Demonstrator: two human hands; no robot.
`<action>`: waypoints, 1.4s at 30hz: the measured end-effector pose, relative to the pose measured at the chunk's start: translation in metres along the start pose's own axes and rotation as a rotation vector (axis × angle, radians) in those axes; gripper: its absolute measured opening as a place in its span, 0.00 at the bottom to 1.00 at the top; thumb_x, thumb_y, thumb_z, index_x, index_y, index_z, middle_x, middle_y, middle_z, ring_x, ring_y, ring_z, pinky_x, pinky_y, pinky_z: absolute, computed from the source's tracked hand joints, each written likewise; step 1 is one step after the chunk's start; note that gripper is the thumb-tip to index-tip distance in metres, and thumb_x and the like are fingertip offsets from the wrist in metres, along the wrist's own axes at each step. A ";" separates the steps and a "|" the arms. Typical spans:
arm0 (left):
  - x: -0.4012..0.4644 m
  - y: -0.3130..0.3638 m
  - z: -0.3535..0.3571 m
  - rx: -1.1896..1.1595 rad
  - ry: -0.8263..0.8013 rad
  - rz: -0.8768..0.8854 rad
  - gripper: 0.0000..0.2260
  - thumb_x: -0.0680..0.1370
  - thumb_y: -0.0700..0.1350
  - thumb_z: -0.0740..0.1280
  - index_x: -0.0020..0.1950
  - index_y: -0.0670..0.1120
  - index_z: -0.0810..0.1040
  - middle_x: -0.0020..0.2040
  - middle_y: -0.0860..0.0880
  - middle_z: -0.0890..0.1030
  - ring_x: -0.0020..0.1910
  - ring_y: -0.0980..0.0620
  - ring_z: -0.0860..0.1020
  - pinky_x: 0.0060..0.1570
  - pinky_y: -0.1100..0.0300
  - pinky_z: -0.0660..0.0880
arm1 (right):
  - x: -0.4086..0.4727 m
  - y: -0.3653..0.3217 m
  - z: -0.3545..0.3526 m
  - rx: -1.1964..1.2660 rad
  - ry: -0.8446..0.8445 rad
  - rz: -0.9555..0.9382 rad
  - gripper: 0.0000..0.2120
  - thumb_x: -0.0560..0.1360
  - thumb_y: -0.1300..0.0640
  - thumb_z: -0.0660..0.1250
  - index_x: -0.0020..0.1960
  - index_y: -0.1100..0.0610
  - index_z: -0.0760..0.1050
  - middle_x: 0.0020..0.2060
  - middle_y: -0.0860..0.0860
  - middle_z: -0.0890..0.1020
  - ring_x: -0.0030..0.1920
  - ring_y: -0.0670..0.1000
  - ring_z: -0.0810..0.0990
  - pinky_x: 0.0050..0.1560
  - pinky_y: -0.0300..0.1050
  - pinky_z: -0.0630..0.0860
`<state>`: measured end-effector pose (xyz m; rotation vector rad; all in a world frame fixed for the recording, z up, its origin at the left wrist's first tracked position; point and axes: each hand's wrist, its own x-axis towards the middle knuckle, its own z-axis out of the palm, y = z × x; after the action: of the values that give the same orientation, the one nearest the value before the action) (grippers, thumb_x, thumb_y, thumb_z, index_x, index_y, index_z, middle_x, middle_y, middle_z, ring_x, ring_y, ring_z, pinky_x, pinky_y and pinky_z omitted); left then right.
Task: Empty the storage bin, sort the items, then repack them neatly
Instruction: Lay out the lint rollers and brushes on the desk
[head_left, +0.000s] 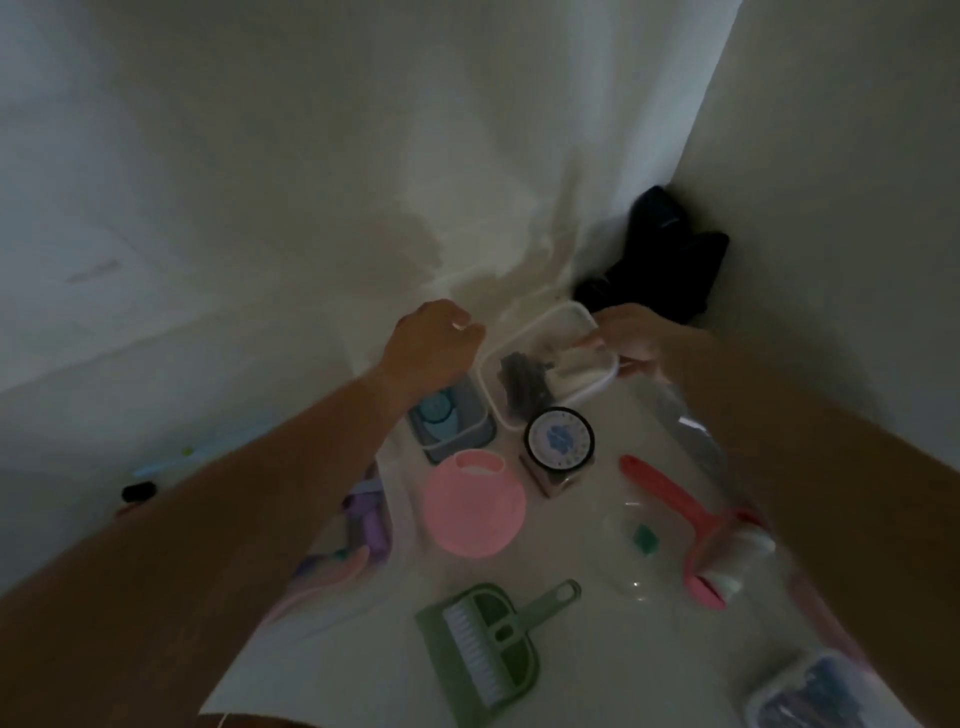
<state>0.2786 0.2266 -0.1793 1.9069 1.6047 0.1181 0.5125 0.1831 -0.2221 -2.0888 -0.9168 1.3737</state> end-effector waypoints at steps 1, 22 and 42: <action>-0.001 -0.005 -0.001 0.017 0.008 0.021 0.16 0.80 0.53 0.61 0.63 0.47 0.77 0.65 0.46 0.77 0.64 0.45 0.74 0.62 0.60 0.67 | 0.005 0.005 0.005 -0.016 -0.015 0.037 0.03 0.74 0.61 0.70 0.47 0.55 0.79 0.42 0.57 0.79 0.44 0.55 0.76 0.43 0.48 0.71; -0.176 -0.265 -0.149 0.362 0.038 -0.168 0.28 0.71 0.49 0.75 0.70 0.53 0.70 0.61 0.46 0.76 0.61 0.44 0.76 0.60 0.53 0.72 | -0.156 -0.092 0.255 -0.850 -0.389 -0.707 0.13 0.70 0.54 0.68 0.53 0.56 0.75 0.46 0.53 0.81 0.47 0.56 0.81 0.47 0.51 0.79; -0.132 -0.338 -0.048 -0.142 -0.334 -0.379 0.24 0.70 0.56 0.76 0.61 0.46 0.77 0.54 0.43 0.82 0.45 0.45 0.82 0.44 0.54 0.81 | -0.093 -0.064 0.349 -0.909 -0.308 -0.224 0.36 0.68 0.51 0.73 0.73 0.53 0.64 0.64 0.56 0.75 0.63 0.58 0.76 0.61 0.48 0.74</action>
<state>-0.0653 0.1437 -0.2728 1.4008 1.6418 -0.2281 0.1480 0.1647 -0.2559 -2.2637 -2.1462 1.3039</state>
